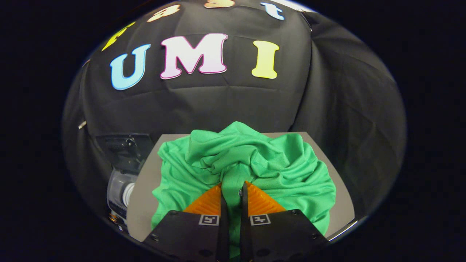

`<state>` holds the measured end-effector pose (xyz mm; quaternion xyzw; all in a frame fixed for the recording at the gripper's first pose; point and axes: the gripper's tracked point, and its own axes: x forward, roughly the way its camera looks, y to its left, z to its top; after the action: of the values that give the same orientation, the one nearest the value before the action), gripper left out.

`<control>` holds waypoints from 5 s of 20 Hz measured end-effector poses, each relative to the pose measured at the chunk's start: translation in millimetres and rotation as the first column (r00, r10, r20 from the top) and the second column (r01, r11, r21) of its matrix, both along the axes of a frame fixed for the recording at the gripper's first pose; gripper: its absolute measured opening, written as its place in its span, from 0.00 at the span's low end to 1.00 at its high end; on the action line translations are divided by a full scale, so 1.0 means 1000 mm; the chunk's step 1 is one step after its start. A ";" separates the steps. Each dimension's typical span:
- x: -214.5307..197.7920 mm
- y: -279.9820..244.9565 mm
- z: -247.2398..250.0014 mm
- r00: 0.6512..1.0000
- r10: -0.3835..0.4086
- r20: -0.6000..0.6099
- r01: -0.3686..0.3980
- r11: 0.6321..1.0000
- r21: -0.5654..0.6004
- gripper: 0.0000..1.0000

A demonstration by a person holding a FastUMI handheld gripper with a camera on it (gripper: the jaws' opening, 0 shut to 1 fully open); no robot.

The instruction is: Put the clothes into the washing machine and then close the washing machine lid.

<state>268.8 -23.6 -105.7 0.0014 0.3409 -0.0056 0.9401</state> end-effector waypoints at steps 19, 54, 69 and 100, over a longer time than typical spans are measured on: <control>-0.017 0.039 0.153 0.982 0.070 0.174 -0.092 0.989 0.119 0.16; -0.068 0.409 -0.035 0.916 0.395 0.071 -0.402 0.904 0.148 0.16; -0.030 0.381 -0.211 0.949 0.313 -0.036 -0.308 0.947 0.088 0.16; -0.044 0.369 -0.149 0.934 0.313 0.172 -0.320 0.947 0.014 1.00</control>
<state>224.4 345.1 -254.3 -0.0335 0.2565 0.1528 0.9538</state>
